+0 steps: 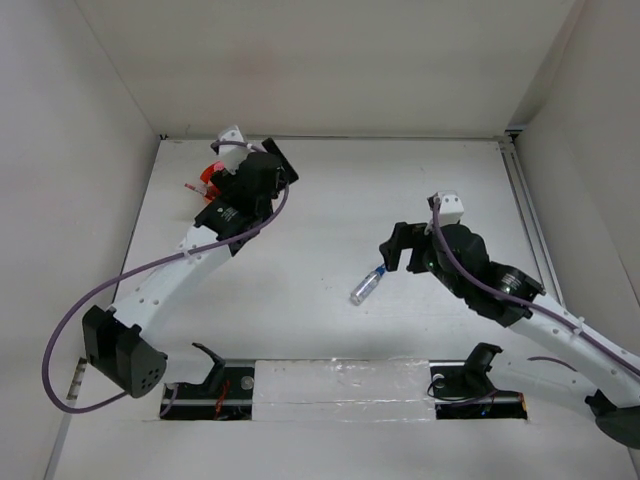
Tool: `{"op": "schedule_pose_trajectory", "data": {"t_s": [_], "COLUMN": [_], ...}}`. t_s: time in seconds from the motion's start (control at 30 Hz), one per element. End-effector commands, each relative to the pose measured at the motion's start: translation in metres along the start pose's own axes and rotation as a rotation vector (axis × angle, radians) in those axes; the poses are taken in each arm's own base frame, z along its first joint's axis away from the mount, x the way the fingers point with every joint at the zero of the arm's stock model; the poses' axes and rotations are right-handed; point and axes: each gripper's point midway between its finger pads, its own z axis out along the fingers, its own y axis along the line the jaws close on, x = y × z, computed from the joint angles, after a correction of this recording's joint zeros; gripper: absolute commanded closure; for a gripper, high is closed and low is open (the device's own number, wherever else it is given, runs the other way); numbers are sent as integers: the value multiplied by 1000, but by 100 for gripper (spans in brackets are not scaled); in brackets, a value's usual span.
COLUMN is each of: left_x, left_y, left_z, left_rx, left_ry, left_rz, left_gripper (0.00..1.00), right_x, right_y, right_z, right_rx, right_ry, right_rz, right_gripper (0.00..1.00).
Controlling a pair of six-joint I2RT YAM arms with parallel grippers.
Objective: Sort the stationery into containers
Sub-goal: Pick up the stationery from the center of the board.
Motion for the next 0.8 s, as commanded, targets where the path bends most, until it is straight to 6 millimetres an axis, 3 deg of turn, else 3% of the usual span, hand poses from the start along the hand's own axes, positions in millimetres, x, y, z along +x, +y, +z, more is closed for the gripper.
{"op": "schedule_pose_trajectory", "data": {"t_s": [0.0, 0.1, 0.23, 0.3, 0.43, 0.53, 0.6, 0.77], "left_x": [32, 40, 37, 33, 41, 49, 51, 71], "left_y": [-8, -1, 10, -1, -5, -3, -6, -6], "left_z": [-14, -25, -40, -59, -74, -74, -73, -64], "left_rx": [70, 115, 123, 175, 197, 192, 206, 201], "left_ry": [121, 146, 128, 112, 110, 115, 116, 156], "left_rz": [57, 45, 42, 38, 81, 95, 86, 138], "left_gripper": [0, 0, 0, 0, 0, 0, 0, 0], "right_x": [1, 29, 50, 60, 73, 82, 102, 113], "right_y": [-9, -13, -17, -17, -20, -23, -30, -33], "right_z": [12, 31, 47, 58, 77, 89, 100, 120], "right_rx": [82, 165, 220, 222, 285, 358, 438, 505], "right_ry": [-13, 88, 117, 117, 141, 187, 249, 260], "right_rz": [102, 141, 205, 214, 212, 208, 200, 225], "right_gripper": [1, 1, 1, 1, 0, 0, 0, 0]}}
